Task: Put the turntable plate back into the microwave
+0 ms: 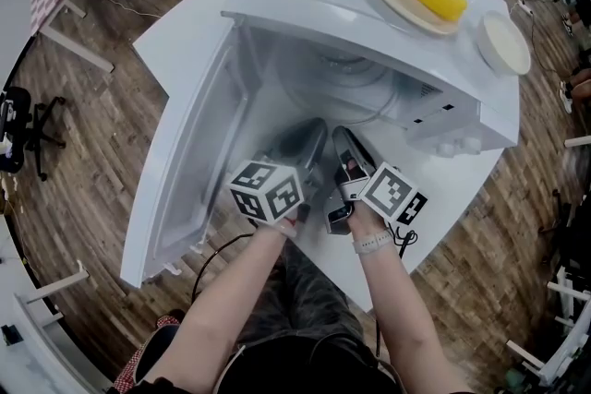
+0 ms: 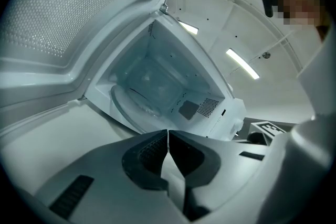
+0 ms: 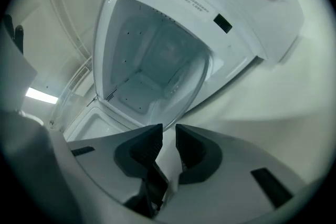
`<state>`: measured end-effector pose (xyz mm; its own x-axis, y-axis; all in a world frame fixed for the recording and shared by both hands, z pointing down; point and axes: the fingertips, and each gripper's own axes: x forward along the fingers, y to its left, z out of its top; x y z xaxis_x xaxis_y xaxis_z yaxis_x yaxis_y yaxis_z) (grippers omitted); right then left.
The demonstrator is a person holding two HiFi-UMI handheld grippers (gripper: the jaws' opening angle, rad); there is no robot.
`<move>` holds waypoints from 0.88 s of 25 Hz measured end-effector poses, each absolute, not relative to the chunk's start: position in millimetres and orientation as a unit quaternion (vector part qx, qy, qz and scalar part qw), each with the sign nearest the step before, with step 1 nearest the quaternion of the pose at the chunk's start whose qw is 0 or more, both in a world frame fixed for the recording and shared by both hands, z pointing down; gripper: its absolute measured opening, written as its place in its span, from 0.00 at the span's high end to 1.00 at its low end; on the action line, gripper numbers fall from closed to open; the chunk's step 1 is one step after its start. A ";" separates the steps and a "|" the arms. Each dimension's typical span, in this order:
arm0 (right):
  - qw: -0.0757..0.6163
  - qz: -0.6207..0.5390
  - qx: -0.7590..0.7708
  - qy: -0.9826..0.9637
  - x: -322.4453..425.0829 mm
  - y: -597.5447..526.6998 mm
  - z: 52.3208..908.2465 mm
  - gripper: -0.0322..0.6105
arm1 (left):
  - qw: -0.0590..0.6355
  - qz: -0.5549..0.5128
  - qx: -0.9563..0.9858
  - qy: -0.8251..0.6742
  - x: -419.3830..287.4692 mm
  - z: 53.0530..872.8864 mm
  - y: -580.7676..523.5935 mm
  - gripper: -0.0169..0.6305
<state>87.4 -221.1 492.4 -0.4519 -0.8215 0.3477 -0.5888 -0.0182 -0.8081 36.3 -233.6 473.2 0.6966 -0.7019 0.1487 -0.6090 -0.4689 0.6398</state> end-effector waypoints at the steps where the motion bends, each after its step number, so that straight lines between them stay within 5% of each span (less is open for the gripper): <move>1: 0.107 -0.494 -0.512 0.694 88.8 -221.2 492.7 0.80 | 0.348 -0.064 0.854 -0.382 37.2 474.2 -232.2 0.94; 22: 0.015 -0.409 -0.534 0.740 89.7 -242.6 497.5 0.86 | 0.332 -0.015 0.853 -0.403 44.4 482.6 -246.0 0.94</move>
<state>89.7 -242.6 497.5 -0.4301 -0.8024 0.4137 -0.7775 0.0964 -0.6214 44.4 -246.0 482.6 0.6755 -0.6966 0.2419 -0.6766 -0.4550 0.5790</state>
